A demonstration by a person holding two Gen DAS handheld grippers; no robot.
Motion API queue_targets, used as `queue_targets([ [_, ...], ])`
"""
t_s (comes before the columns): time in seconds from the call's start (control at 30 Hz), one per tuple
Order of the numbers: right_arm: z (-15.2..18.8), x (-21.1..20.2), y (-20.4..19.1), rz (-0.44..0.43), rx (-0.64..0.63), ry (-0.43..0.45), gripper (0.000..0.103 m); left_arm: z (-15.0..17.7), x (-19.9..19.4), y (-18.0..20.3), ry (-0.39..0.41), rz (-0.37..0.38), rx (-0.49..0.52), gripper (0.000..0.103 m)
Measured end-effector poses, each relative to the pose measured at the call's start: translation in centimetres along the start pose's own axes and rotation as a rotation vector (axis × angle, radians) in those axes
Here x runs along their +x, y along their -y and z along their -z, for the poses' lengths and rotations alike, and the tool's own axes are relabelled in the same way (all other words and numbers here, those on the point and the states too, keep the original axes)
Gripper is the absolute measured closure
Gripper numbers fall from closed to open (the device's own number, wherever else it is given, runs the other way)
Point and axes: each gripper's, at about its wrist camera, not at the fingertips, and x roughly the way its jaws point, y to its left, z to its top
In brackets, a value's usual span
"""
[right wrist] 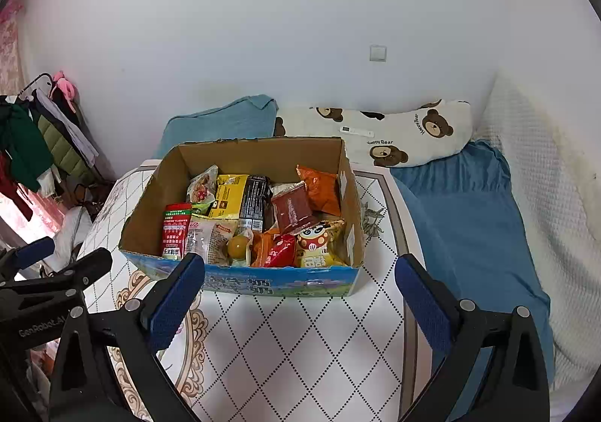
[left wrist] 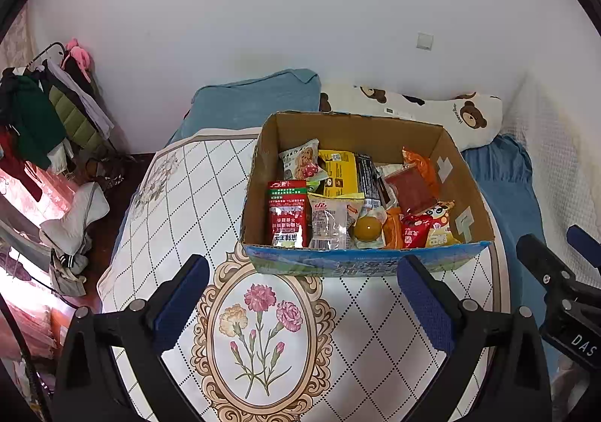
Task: Organize snacks
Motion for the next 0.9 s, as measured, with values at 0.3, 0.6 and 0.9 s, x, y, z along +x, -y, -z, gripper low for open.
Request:
queue_targets([
  [0.3, -0.17, -0.18, -0.04, -0.002, -0.001, 0.006, 0.0, -0.21, -0.42, -0.12, 0.004, 0.007, -0.007, 0.001],
  [0.6, -0.38, -0.53, -0.17, -0.004, 0.001, 0.009, 0.0, -0.26, -0.7, -0.22, 0.005, 0.011, -0.011, 0.001],
  [0.9, -0.65, -0.78, -0.06, -0.007, 0.003, 0.009, 0.0, -0.24, -0.95, -0.17, 0.005, 0.014, -0.014, 0.001],
])
